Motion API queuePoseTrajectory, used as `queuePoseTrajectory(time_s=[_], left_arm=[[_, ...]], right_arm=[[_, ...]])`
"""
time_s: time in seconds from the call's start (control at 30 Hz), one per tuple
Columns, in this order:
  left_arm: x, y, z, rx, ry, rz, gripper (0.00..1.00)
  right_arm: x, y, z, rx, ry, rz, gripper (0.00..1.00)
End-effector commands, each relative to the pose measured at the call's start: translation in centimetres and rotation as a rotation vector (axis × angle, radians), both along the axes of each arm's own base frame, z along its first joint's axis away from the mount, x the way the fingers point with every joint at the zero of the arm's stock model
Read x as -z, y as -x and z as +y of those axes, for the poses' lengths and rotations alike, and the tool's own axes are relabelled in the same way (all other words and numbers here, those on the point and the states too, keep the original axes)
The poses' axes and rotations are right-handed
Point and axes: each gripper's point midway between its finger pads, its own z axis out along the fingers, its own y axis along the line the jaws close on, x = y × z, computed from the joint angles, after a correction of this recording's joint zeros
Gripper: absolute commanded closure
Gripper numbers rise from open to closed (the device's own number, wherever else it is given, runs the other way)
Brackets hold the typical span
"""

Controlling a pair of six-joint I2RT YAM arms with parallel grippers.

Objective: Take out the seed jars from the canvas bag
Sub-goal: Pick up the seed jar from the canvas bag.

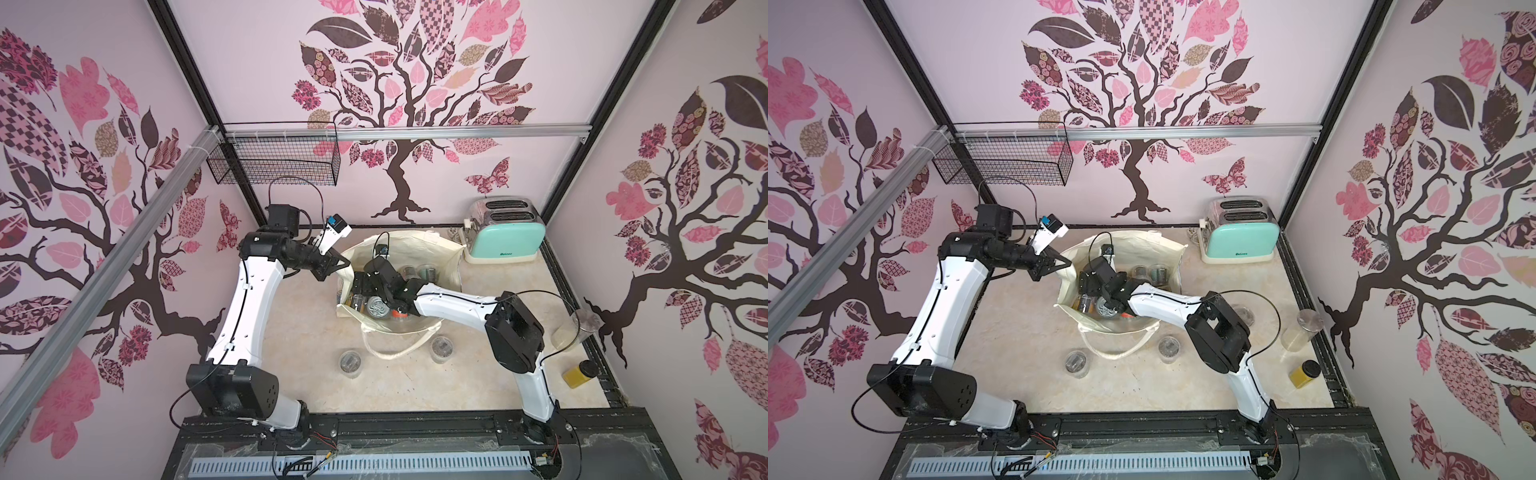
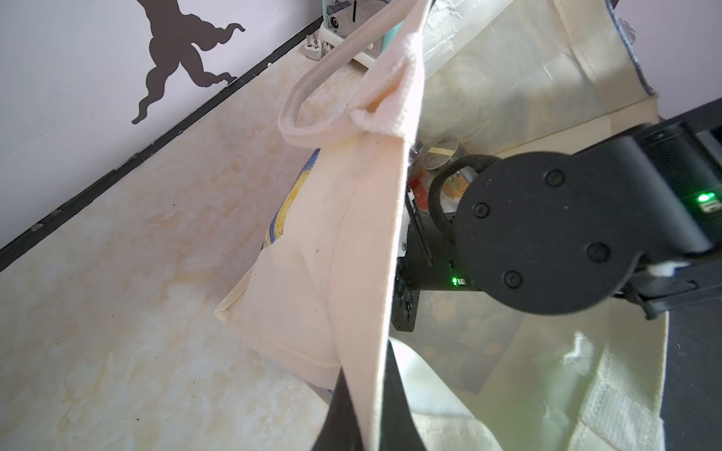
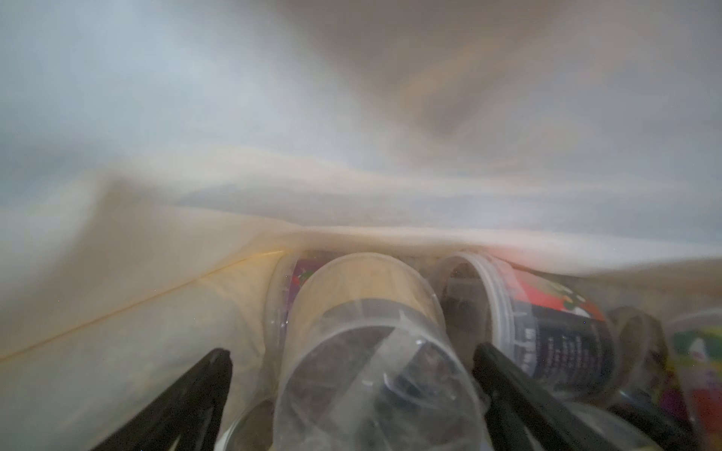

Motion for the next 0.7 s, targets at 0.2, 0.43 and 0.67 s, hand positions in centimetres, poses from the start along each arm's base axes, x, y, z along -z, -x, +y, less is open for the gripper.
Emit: queuePoseTrajectory(time_s=[0.2, 0.43, 0.67], left_arm=[[-2.2, 0.8, -1.0, 0.051, 0.072, -0.045, 1.0], [-2.2, 0.9, -0.7, 0.043, 0.079, -0.033, 1.0], [-2.2, 0.5, 0.2, 0.007, 0.073, -0.03, 1.0]], right_arm=[[2.4, -3.2, 0.3, -0.003, -0.007, -0.061, 0.09], [2.9, -3.4, 0.4, 0.0, -0.027, -0.066, 0.17], [-0.6, -3.0, -0.2, -0.001, -0.088, -0.111, 0.29]])
